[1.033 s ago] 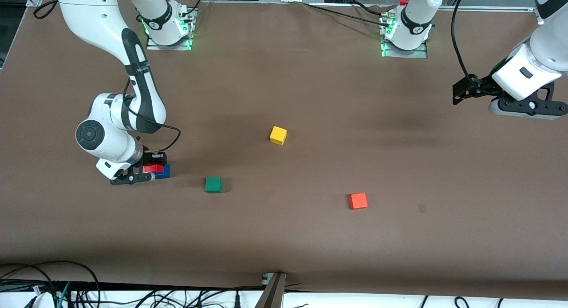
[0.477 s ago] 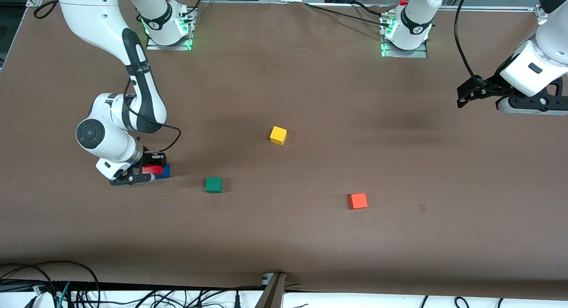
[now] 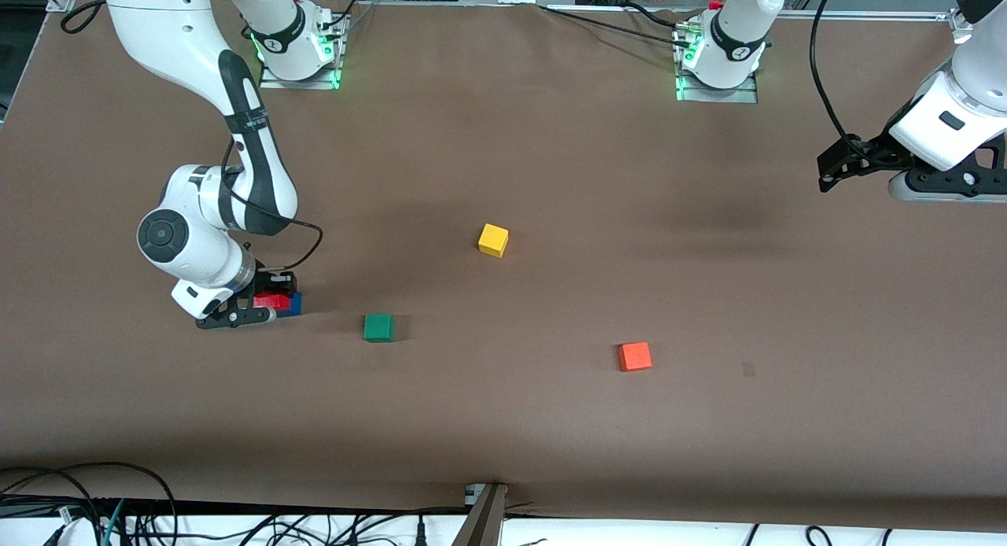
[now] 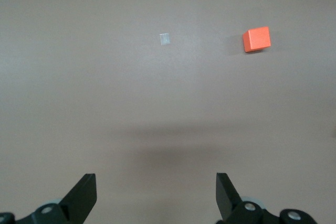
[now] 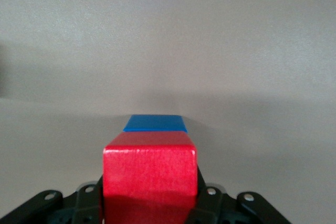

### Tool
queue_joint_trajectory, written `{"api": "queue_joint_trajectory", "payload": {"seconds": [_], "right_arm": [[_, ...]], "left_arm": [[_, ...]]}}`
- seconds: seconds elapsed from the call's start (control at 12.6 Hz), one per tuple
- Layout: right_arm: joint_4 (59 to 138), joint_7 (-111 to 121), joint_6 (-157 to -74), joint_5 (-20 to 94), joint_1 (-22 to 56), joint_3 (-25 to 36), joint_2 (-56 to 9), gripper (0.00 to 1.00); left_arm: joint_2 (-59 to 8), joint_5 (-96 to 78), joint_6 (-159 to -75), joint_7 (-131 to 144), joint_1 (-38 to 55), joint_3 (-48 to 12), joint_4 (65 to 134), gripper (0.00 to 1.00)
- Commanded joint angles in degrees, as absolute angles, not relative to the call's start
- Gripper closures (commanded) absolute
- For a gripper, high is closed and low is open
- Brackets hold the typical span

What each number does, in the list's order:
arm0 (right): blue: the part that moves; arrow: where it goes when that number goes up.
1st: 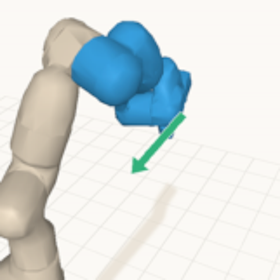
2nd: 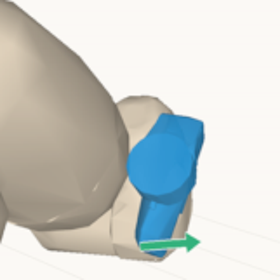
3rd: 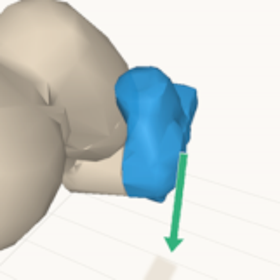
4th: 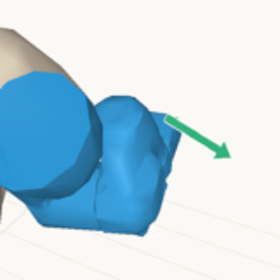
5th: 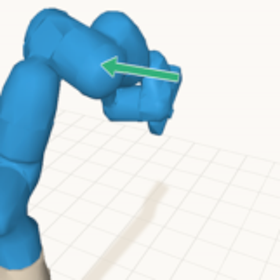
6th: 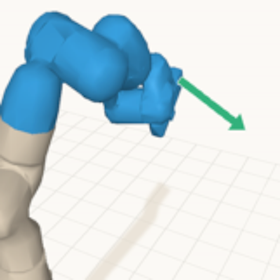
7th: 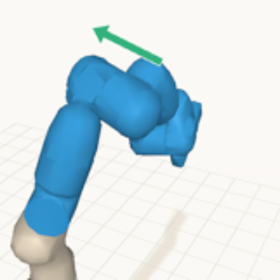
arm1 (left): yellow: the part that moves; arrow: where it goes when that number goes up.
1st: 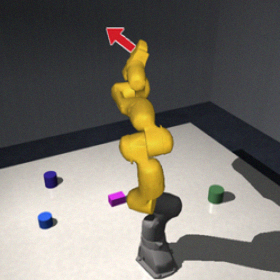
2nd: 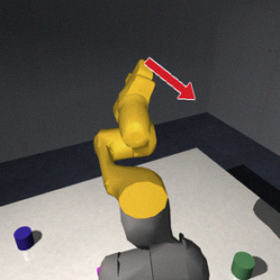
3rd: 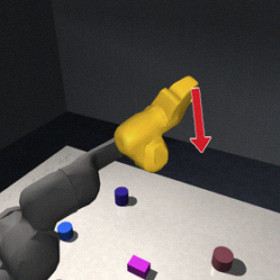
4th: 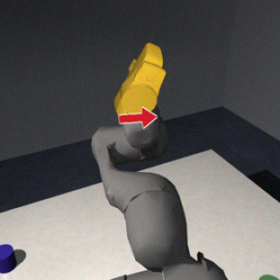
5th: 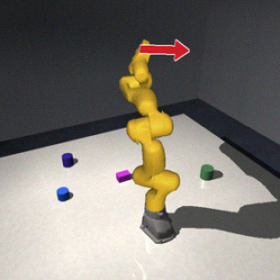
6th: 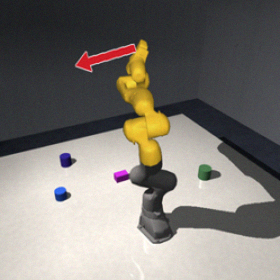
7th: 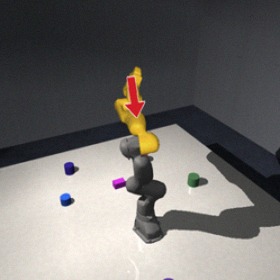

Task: Pass red block to right arm, stack on blue
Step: 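Open the right gripper to release the red cube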

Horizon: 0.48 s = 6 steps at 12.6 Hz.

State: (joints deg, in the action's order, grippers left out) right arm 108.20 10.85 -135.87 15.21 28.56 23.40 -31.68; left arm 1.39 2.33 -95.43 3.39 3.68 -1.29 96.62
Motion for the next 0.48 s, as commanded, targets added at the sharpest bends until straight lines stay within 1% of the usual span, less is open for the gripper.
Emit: {"api": "queue_joint_trajectory", "payload": {"seconds": [0.0,0.08,0.4], "right_arm": [[109.3,9.8,-136.8,14.4,28.7,23.3,-30.4,0.18],[109.2,10.5,-136.8,14.4,28.7,23.4,-30.3,0.0],[107.1,10.9,-136.2,14.4,28.5,23.5,-30.2,0.0]], "left_arm": [[1.8,4.0,-94.7,3.4,4.0,-1.8,95.6,0.0],[1.4,3.9,-94.7,3.5,4.2,-1.9,95.0,0.0],[0.5,4.0,-94.7,3.8,4.6,-2.1,93.9,0.0]]}}
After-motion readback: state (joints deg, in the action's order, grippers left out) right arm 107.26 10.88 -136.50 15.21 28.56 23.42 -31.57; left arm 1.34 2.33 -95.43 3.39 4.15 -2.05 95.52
